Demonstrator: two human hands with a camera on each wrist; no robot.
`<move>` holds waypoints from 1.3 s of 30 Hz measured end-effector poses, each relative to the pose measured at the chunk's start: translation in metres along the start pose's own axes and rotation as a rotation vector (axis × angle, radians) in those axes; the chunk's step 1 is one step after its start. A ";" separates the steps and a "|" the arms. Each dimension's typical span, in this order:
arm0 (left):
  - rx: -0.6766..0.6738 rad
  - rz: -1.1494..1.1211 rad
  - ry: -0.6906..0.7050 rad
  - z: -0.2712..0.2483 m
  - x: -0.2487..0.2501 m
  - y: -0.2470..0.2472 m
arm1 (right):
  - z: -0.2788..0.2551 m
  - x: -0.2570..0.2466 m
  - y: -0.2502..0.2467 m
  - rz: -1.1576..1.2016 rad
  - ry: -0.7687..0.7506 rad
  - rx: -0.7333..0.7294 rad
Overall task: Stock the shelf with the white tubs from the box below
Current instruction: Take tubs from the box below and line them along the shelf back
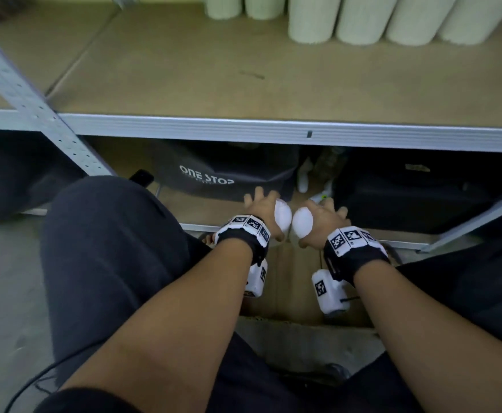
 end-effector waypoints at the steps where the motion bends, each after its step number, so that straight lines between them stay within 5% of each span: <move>1: 0.020 -0.006 0.027 -0.005 0.006 -0.011 | -0.006 -0.002 -0.012 0.001 -0.005 0.035; 6: 0.111 -0.037 0.123 -0.034 0.032 -0.057 | -0.035 -0.008 -0.070 -0.047 -0.031 0.125; 16: 0.067 -0.086 0.291 -0.091 0.067 -0.134 | -0.097 -0.019 -0.159 -0.059 -0.089 0.153; 26: 0.315 -0.286 0.414 -0.121 0.069 -0.212 | -0.137 -0.047 -0.227 0.062 -0.308 0.462; 39: 0.561 -0.533 0.387 -0.090 0.055 -0.233 | -0.080 -0.049 -0.238 0.334 -0.426 0.870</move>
Point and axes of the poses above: each hand's wrist, its own z-axis towards the middle knuckle, its own y-axis out of the palm, x = y × z, the point moved 6 cm from there along z, towards the middle knuckle, and after that the axes turned 11 degrees about -y, right-handed, at the moved point
